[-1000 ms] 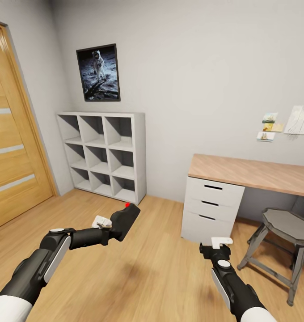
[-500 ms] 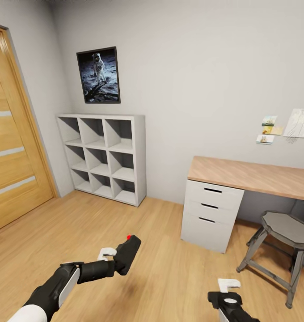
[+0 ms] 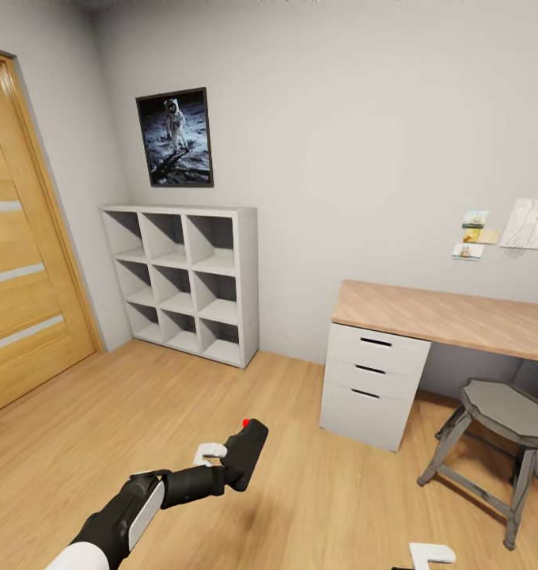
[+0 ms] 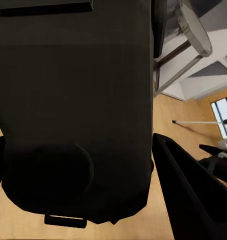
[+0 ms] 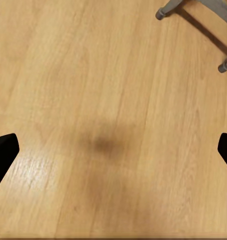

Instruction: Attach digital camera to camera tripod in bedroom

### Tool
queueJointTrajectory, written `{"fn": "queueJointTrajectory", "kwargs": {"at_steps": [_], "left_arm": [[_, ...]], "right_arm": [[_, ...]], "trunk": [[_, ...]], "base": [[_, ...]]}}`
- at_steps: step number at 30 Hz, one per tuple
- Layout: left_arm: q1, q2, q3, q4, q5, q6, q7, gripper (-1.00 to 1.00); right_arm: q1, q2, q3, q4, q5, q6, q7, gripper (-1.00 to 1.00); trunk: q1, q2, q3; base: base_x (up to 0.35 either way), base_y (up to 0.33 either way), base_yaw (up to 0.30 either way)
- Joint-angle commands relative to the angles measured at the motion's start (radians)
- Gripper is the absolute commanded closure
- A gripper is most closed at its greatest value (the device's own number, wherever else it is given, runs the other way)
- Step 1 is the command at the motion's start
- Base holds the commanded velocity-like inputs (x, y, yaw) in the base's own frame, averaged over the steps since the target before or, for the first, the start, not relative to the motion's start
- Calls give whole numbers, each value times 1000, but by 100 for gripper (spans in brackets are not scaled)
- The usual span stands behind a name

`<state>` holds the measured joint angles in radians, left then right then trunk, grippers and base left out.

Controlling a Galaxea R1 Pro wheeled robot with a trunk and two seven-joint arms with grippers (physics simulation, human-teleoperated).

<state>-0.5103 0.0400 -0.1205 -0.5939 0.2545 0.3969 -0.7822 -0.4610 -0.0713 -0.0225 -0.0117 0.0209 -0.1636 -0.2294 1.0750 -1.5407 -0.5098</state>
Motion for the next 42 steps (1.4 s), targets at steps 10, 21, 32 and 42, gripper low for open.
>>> {"fn": "queueJointTrajectory", "kwargs": {"at_steps": [10,21,32,42], "left_arm": [[-1,3,-6,29,7,-39,63,100],[-1,59,0,67,14,-137,66,100],[-1,106,80,76,84,-140,49,100],[-1,116,89,72,95,-136,44,100]], "right_arm": [[-1,-9,-2,38,2,-9,-3,-100],[1,-11,-1,46,0,-7,-1,-100],[1,-10,-1,47,2,-4,2,-100],[1,1,-1,47,0,-4,-2,-100]], "trunk": [[-39,70,30],[-81,147,65],[-123,224,99],[-161,294,131]], "base": [[0,0,0],[0,0,0],[0,0,0],[0,0,0]]}}
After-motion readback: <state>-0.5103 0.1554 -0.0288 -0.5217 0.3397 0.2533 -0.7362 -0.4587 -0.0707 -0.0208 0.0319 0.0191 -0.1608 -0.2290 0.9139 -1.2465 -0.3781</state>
